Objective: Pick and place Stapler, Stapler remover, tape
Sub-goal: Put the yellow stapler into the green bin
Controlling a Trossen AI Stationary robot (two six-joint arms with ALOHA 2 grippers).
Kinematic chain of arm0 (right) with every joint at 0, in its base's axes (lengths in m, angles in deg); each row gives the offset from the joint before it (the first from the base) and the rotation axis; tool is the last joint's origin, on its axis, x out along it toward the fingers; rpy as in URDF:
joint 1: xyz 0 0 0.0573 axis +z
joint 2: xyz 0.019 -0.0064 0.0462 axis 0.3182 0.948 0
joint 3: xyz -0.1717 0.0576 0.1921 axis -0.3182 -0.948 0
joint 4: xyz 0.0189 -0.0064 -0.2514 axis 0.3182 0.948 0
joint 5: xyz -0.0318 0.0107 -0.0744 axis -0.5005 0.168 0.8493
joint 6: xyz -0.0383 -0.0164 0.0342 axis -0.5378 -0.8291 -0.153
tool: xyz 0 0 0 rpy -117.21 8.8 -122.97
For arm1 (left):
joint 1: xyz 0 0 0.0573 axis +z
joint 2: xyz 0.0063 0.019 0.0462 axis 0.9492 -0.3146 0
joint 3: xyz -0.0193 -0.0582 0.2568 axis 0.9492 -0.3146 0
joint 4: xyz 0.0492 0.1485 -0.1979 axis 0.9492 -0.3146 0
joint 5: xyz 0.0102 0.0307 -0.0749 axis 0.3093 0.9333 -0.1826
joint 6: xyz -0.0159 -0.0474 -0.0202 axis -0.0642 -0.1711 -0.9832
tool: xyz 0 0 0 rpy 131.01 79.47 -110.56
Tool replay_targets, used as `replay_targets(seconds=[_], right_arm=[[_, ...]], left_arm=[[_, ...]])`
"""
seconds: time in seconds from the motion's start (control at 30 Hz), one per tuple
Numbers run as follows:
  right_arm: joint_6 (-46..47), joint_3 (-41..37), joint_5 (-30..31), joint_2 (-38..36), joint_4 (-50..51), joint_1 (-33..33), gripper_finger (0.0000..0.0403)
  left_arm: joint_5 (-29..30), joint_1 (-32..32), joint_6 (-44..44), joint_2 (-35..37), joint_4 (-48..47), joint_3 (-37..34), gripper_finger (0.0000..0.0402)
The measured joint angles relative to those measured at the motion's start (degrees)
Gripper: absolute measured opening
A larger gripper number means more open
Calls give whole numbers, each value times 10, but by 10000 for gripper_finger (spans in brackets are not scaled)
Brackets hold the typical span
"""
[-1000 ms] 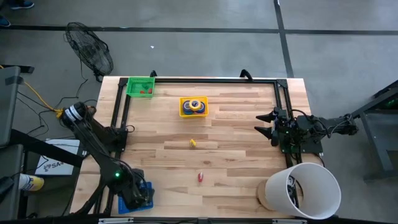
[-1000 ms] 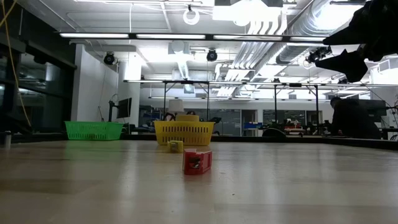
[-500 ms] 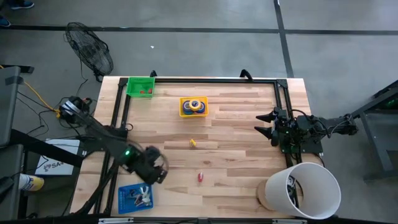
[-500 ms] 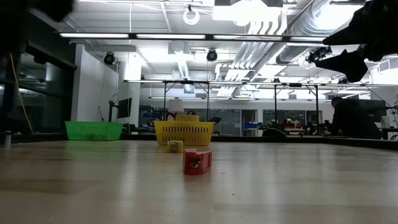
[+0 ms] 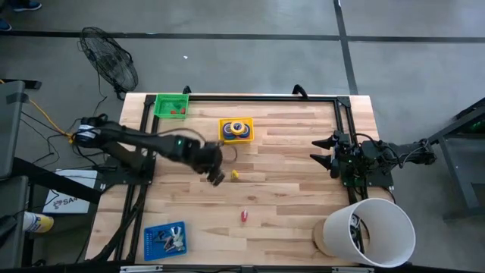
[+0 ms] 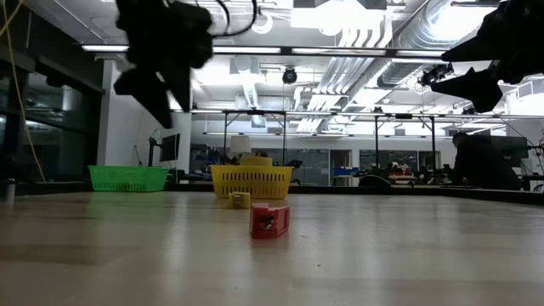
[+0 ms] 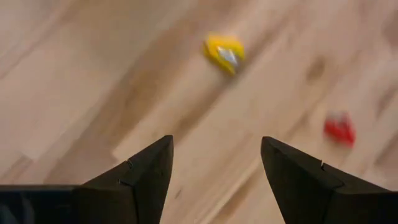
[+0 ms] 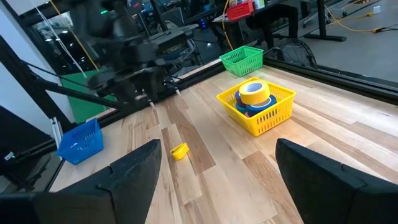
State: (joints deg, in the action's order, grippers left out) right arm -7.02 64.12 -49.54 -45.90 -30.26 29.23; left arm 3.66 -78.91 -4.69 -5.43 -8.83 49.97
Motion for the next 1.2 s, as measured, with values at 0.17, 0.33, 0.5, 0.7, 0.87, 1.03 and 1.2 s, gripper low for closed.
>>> replay_targets(seconds=[0.17,0.33,0.5,0.7,0.87,1.03,1.2], right_arm=[[0,0,0,0,0,0,307],[0,0,0,0,0,0,307],[0,1,0,6,-1,0,307],[0,1,0,10,1,0,307],[0,1,0,11,0,0,307],[0,1,0,18,-1,0,307],[0,0,0,19,0,0,307]], left_arm=[[-8,69,-164,-16,27,0,239],[-5,81,-224,-48,93,1,239],[0,80,-271,-100,146,0,239],[-20,80,-298,-157,221,-1,239],[-20,80,-299,-182,262,3,239],[-20,80,-190,-184,269,3,239],[-51,80,106,-184,284,19,239]])
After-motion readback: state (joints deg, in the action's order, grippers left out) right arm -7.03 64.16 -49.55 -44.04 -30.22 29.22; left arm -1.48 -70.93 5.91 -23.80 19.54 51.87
